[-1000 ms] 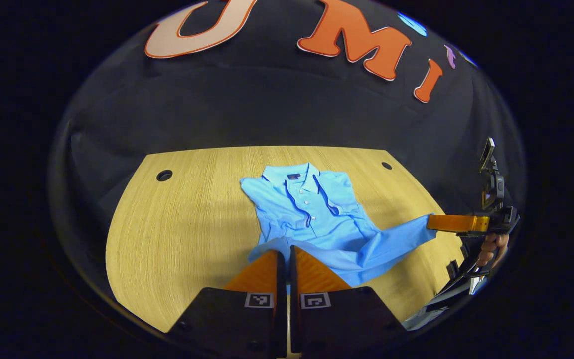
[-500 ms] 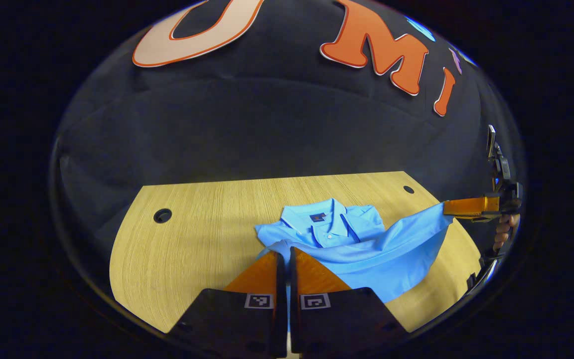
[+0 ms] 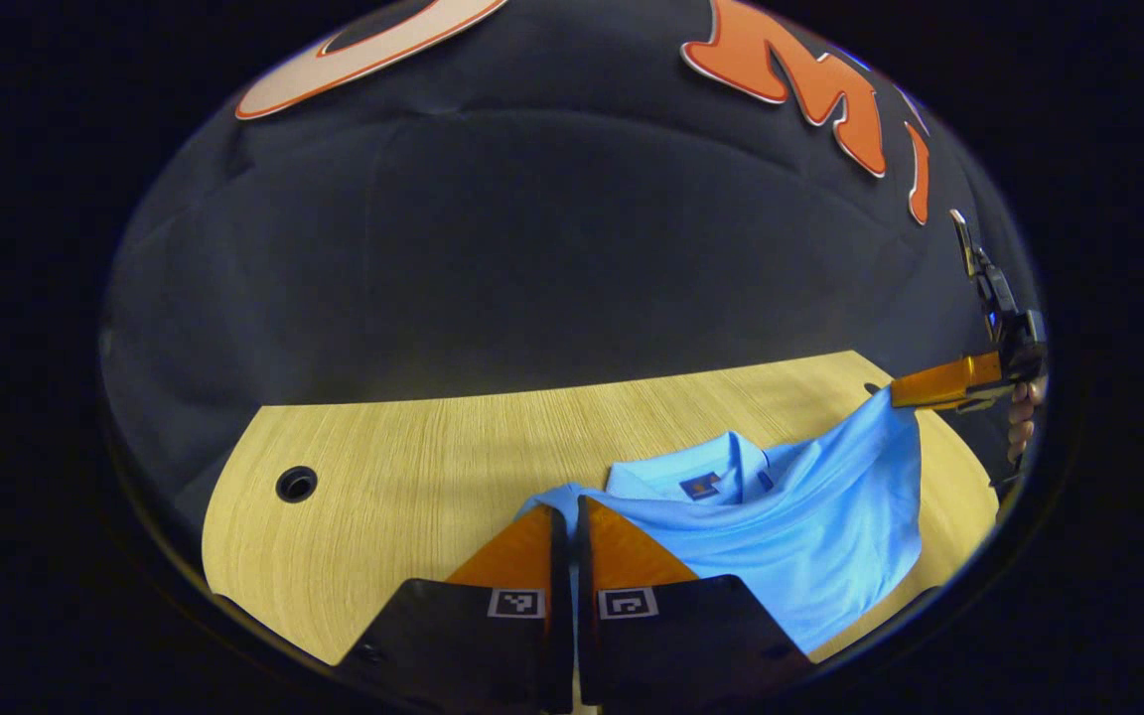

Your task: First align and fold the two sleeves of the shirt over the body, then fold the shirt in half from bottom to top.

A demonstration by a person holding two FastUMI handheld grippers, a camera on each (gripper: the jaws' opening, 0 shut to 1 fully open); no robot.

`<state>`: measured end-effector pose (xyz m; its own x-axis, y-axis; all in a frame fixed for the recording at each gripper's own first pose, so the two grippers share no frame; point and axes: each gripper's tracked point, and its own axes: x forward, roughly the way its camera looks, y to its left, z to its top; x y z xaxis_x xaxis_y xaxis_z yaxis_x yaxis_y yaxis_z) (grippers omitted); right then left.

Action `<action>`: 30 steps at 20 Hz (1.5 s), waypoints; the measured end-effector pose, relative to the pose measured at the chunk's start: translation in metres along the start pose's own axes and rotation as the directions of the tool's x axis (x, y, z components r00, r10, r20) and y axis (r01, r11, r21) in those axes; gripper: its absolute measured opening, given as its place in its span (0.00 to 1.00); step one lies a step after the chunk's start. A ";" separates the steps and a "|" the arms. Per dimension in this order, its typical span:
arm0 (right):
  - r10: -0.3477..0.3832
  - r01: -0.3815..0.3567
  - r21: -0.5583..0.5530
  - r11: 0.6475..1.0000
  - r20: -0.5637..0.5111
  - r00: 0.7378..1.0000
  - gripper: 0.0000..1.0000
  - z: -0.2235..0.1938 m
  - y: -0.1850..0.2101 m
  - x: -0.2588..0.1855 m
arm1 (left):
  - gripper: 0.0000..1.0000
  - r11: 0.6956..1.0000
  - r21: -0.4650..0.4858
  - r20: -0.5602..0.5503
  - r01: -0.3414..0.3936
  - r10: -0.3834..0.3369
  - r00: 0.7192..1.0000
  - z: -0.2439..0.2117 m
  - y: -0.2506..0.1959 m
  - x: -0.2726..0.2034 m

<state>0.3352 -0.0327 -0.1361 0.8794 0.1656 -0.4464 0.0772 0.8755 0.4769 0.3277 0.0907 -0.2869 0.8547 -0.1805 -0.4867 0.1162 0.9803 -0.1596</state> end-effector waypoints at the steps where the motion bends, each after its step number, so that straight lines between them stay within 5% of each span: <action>1: 0.004 -0.004 0.024 1.000 -0.013 1.000 0.02 0.001 -0.001 0.009 | 0.06 1.000 -0.014 0.011 -0.002 0.002 1.000 0.003 0.004 0.004; 4: 0.031 -0.030 0.060 0.998 -0.013 0.999 0.06 0.004 0.004 0.014 | 0.20 1.000 -0.004 0.078 -0.013 0.013 0.997 0.028 0.008 0.008; 6: 0.003 -0.003 0.007 1.000 0.035 0.999 0.49 0.013 -0.001 0.006 | 0.50 1.000 0.022 0.116 -0.019 0.016 0.993 0.044 0.007 -0.003; 7: -0.004 0.004 -0.004 1.000 0.038 0.999 0.55 0.014 0.000 0.000 | 0.55 0.999 0.026 0.116 -0.020 0.017 0.993 0.047 0.005 -0.008; 8: -0.007 0.007 -0.018 1.000 0.039 0.999 0.72 0.014 0.000 -0.006 | 0.62 1.000 0.023 0.114 -0.019 0.016 0.993 0.049 0.003 -0.016; 9: -0.016 0.017 -0.040 0.999 0.045 0.999 0.53 0.013 -0.001 -0.013 | 0.76 1.000 0.015 0.111 -0.017 0.016 0.994 0.051 0.000 -0.024; 11: -0.023 0.029 -0.088 0.996 0.067 0.997 0.63 0.014 0.000 -0.030 | 0.97 1.000 -0.013 0.115 -0.025 0.026 0.993 0.055 -0.001 -0.044; 12: -0.023 0.031 -0.107 0.994 0.078 0.997 0.77 0.014 0.002 -0.040 | 1.00 0.999 -0.023 0.119 -0.028 0.031 0.992 0.058 -0.002 -0.055; 17: -0.011 0.028 -0.172 0.985 0.098 0.995 0.89 -0.004 0.011 -0.102 | 0.98 0.997 -0.059 0.108 -0.040 0.046 0.993 0.054 -0.023 -0.125; 30: 0.068 -0.009 -0.371 0.929 0.147 0.987 0.96 -0.084 0.038 -0.247 | 0.98 0.989 -0.059 0.157 -0.134 0.142 0.977 0.000 -0.077 -0.313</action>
<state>0.0812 -0.0025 -0.0716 0.9423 0.1562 -0.2962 -0.1101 0.9799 0.1663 0.0510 0.0719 -0.1218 0.9311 -0.0251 -0.3639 -0.0295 0.9892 -0.1437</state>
